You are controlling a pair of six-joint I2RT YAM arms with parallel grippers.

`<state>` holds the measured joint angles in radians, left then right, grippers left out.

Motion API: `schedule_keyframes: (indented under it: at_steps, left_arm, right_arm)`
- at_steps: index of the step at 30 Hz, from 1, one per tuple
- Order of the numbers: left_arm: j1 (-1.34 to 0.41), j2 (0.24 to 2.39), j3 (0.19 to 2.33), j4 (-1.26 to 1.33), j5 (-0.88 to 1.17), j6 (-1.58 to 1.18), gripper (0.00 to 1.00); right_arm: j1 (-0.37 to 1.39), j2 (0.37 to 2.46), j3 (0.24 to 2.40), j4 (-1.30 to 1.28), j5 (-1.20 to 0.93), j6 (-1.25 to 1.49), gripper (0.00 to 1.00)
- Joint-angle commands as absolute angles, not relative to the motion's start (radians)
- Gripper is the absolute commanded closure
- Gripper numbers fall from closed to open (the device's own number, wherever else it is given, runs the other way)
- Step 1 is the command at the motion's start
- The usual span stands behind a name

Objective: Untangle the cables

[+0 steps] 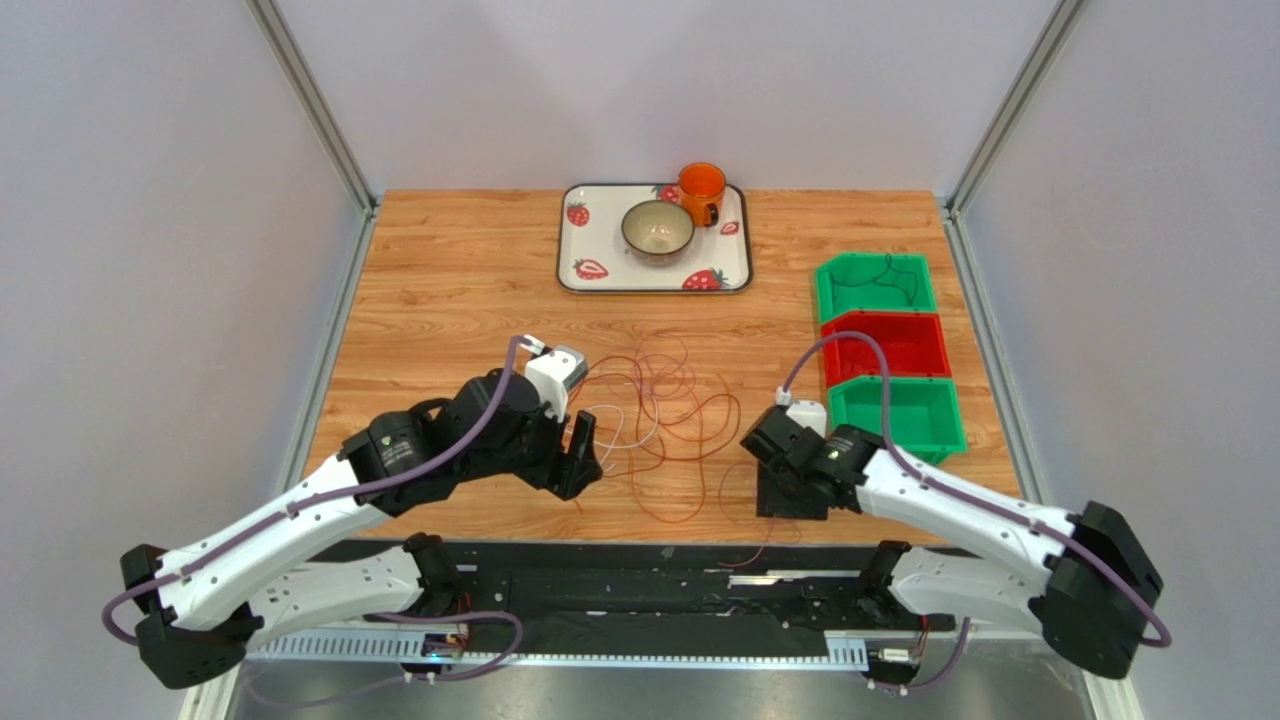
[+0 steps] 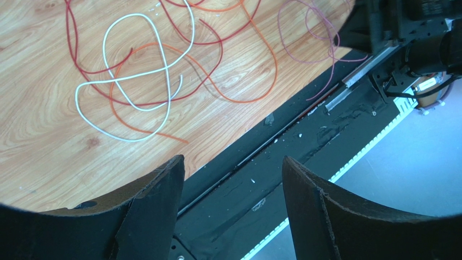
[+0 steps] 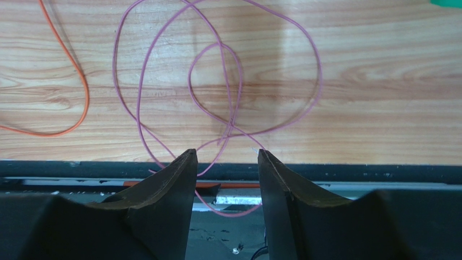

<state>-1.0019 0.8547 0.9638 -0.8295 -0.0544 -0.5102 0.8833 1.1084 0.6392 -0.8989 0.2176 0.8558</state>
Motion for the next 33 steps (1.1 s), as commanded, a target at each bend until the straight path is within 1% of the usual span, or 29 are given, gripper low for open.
schedule_keyframes:
  at_steps: [1,3,5,7,10,11,13,16,19,22,24,29,33]
  left_arm:
    - [-1.005,0.836,0.974,-0.854,-0.074,-0.512,0.26]
    - [-1.005,0.831,0.962,-0.838,-0.074,-0.518,0.26]
    - [-1.005,0.831,0.959,-0.825,-0.072,-0.523,0.26]
    - [-1.005,0.828,0.963,-0.819,-0.068,-0.523,0.26]
    - [-1.005,0.825,0.977,-0.830,-0.075,-0.517,0.26]
    - [-1.005,0.824,0.980,-0.834,-0.080,-0.517,0.26]
    - [-1.005,0.808,0.977,-0.842,-0.089,-0.514,0.26]
    - [-1.005,0.778,0.968,-0.853,-0.095,-0.517,0.26]
    - [-1.005,0.743,0.968,-0.870,-0.104,-0.518,0.26]
    - [-1.005,0.713,0.974,-0.888,-0.112,-0.512,0.26]
    - [-1.005,0.706,0.983,-0.900,-0.115,-0.508,0.26]
    - [-1.005,0.709,0.986,-0.904,-0.118,-0.494,0.26]
    - [-1.005,0.718,0.986,-0.885,-0.114,-0.489,0.26]
  right_arm:
    - [0.890,0.927,0.638,-1.041,0.317,1.001,0.55]
    - [0.890,0.872,0.634,-1.064,0.359,1.050,0.55]
    - [0.890,0.809,0.632,-1.057,0.354,1.058,0.54]
    - [0.891,0.799,0.629,-0.999,0.327,1.026,0.48]
    - [0.890,0.879,0.664,-0.963,0.295,0.994,0.45]
    - [0.899,0.938,0.673,-0.960,0.296,0.993,0.45]
    - [0.911,0.988,0.695,-0.945,0.305,0.982,0.41]
    - [0.917,1.069,0.699,-0.920,0.314,0.971,0.39]
    - [0.925,1.126,0.704,-0.881,0.317,0.954,0.39]
    - [0.946,1.121,0.704,-0.848,0.324,0.965,0.39]
    - [0.948,1.118,0.713,-0.874,0.342,0.979,0.41]
    - [0.950,1.046,0.727,-0.972,0.390,1.011,0.43]
    - [0.957,0.974,0.733,-0.992,0.390,1.029,0.45]
